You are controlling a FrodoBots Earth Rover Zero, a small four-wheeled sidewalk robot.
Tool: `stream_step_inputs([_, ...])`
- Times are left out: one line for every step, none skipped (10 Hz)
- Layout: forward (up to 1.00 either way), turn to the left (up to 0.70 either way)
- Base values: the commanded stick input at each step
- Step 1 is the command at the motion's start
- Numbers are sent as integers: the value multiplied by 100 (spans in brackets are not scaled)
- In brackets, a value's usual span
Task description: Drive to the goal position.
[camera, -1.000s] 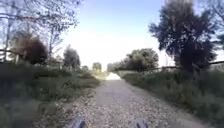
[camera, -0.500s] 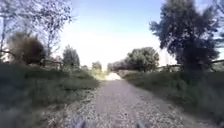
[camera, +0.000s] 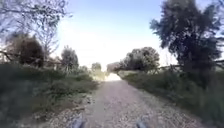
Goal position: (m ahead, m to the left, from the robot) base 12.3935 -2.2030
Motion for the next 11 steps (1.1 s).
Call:
stream_step_inputs([70, 0])
stream_step_inputs([70, 0])
stream_step_inputs([70, 0])
stream_step_inputs([70, 0])
stream_step_inputs([70, 0])
stream_step_inputs([70, 0])
stream_step_inputs([70, -1])
stream_step_inputs([70, -2])
stream_step_inputs([70, -3])
stream_step_inputs([70, -4])
stream_step_inputs([70, -5])
